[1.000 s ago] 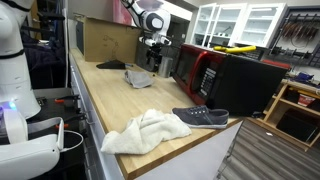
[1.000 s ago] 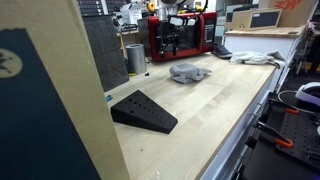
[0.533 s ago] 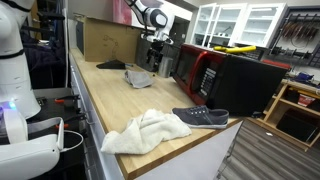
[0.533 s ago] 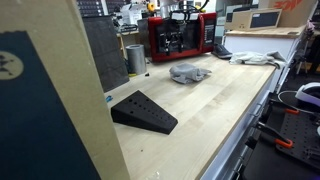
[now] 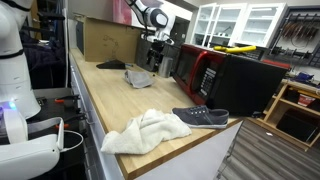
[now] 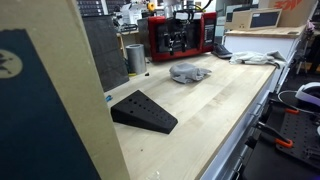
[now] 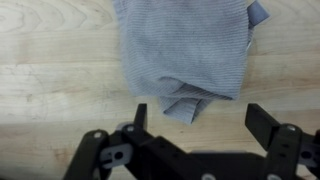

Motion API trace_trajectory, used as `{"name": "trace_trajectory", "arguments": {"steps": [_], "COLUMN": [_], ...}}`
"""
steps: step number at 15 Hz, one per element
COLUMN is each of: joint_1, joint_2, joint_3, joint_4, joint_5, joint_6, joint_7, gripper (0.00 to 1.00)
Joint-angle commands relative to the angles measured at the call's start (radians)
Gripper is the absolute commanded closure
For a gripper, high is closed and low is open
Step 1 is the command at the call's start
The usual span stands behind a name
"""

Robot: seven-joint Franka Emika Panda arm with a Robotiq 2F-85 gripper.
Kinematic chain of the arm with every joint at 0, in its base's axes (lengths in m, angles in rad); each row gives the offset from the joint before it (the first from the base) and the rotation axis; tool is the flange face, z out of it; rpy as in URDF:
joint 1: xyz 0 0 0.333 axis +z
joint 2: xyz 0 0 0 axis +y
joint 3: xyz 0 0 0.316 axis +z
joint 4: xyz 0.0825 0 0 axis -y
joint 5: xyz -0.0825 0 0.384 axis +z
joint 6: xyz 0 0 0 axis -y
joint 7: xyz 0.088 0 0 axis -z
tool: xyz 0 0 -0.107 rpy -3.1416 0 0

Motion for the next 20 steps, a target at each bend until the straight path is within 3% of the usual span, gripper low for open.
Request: {"name": "trace_trajectory", "arguments": {"steps": [1, 5, 15, 20], "joint_1": [-0.002, 0.003, -0.049, -0.064], "joint_2": [-0.001, -0.024, -0.204, -0.223], "joint_3": [0.002, 0.004, 0.011, -0.008], "joint_4": [0.001, -0.041, -0.348, -0.408], "joint_5": [-0.001, -0.017, 0.058, 0.075], "joint_6": [-0.002, 0.053, 0.224, 0.255], "joint_7": [0.001, -0.016, -0.092, -0.107], "gripper": [0.0, 0.0, 0.0, 0.0]}}
